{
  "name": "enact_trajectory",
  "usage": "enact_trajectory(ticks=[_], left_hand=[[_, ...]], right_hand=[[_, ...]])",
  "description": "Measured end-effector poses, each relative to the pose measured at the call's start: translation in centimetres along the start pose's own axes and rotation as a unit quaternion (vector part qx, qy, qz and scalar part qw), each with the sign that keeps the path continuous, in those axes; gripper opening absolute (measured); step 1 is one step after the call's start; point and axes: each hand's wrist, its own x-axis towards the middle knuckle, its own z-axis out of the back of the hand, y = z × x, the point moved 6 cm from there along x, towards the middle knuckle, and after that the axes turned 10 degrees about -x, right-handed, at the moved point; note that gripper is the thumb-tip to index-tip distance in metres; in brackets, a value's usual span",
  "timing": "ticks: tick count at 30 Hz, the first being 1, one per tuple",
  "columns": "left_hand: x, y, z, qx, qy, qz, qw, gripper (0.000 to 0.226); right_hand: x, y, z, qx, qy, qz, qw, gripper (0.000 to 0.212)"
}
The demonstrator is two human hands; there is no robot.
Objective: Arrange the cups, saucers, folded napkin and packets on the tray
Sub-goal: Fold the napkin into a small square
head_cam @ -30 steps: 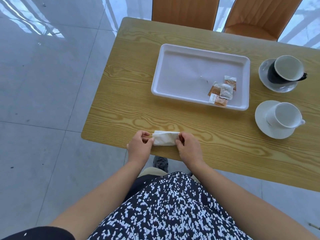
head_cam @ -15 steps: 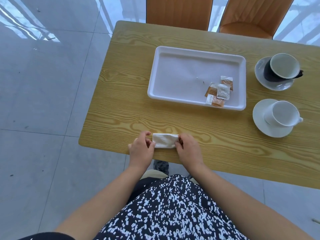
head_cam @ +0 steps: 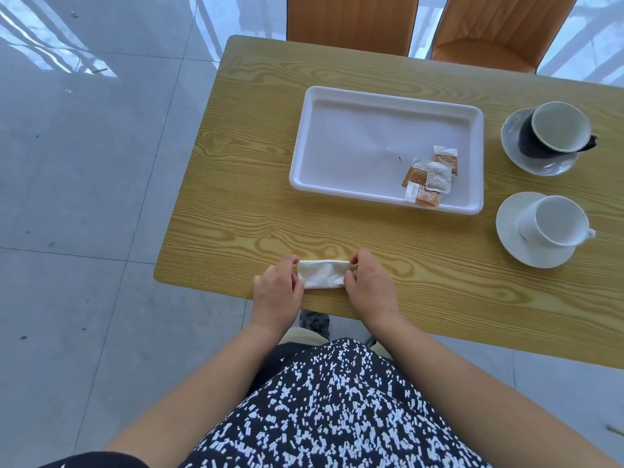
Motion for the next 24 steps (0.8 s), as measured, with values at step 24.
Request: enact_trajectory(ticks=[24], left_hand=[[-2.5, 1.7, -3.2, 0.206, 0.171, -0.161, 0.950, 0.071]], right_hand=[[-2.9, 2.9, -1.9, -0.158, -0.027, 0.236, 0.958, 0.057]])
